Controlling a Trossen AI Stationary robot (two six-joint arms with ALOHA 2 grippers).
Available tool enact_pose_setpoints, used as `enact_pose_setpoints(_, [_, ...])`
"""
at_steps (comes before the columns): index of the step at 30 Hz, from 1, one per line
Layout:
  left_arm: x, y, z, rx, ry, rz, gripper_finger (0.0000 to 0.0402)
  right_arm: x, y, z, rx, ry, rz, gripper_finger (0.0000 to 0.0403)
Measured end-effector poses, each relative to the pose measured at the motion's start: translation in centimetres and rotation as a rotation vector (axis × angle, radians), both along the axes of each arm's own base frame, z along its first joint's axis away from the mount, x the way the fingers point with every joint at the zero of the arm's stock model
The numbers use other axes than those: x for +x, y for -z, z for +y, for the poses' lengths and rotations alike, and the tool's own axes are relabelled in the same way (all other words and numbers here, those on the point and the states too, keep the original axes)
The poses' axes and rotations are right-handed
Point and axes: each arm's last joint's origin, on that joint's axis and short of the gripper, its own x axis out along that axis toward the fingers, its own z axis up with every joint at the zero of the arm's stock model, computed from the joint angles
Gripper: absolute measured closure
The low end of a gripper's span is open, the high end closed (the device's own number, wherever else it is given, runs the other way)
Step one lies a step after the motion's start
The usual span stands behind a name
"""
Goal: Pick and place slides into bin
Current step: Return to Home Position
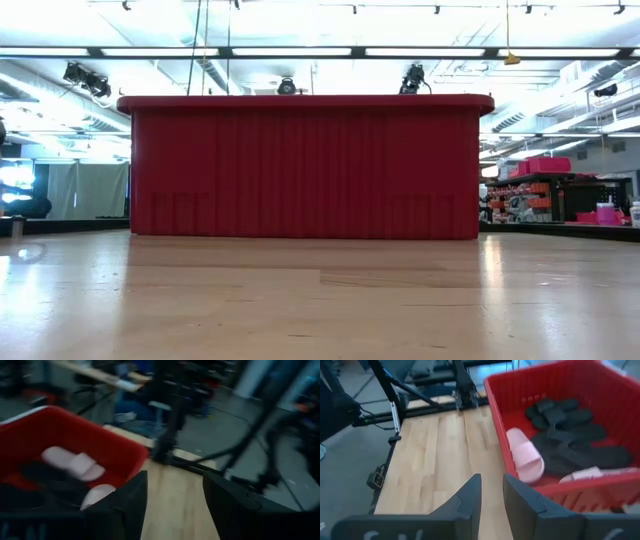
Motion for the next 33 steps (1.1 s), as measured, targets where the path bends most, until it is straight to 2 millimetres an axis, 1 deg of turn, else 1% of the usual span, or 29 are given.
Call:
enact_pose_setpoints(3, [-0.6,2.0,-0.7,0.049,0.088,-0.051,0.0208,-0.8,0.8,-0.1,-0.035,-0.02,-0.062,0.0317])
enact_pose_setpoints(6, [-0.1,4.7,-0.9,0.098,0.135,-0.187,0.0212,-1.0,2.6,-0.1,-0.035,-0.027,-0.174,0.0317])
enact_pose_setpoints(8, [0.9,7.0,-1.1,0.111,0.176,-0.293,0.0213,-0.6,4.2,0.0,0.003,-0.057,-0.251,0.0317])
enact_pose_setpoints(14, [5.2,15.6,-1.9,0.008,0.281,-0.461,0.0209,1.4,9.0,0.9,0.201,-0.221,-0.387,0.0317])
enact_pose_setpoints(17, [7.2,20.3,-2.8,0.016,0.341,-0.485,0.0207,2.3,11.3,1.2,0.189,-0.276,-0.404,0.0317])
enact_pose_setpoints(19, [7.6,23.0,-3.3,0.019,0.372,-0.504,0.0208,2.5,12.8,1.2,0.164,-0.266,-0.388,0.0317])
enact_pose_setpoints(21, [7.3,24.7,-3.6,0.004,0.385,-0.554,0.021,2.5,14.1,1.0,0.163,-0.22,-0.387,0.0317])
enact_pose_setpoints(23, [6.7,26.0,-3.6,-0.004,0.386,-0.593,0.0213,2.1,15.0,0.9,0.173,-0.206,-0.401,0.0317])
enact_pose_setpoints(26, [5.6,27.3,-3.6,-0.007,0.387,-0.639,0.0216,1.1,15.8,0.8,0.184,-0.206,-0.451,0.0317])
enact_pose_setpoints(28, [5.0,27.9,-3.5,-0.001,0.387,-0.649,0.0215,1.1,15.8,0.8,0.177,-0.21,-0.463,0.0317])
enact_pose_setpoints(29, [4.8,28.3,-3.5,0.0,0.387,-0.645,0.0214,0.9,15.9,0.8,0.167,-0.211,-0.435,0.0317])
enact_pose_setpoints(32, [4.4,29.2,-3.5,0.011,0.386,-0.628,0.021,1.0,15.1,0.8,0.137,-0.235,-0.484,0.0317])
enact_pose_setpoints(33, [4.3,29.6,-3.5,0.03,0.384,-0.623,0.0209,1.0,15.3,0.8,0.127,-0.237,-0.468,0.0317])
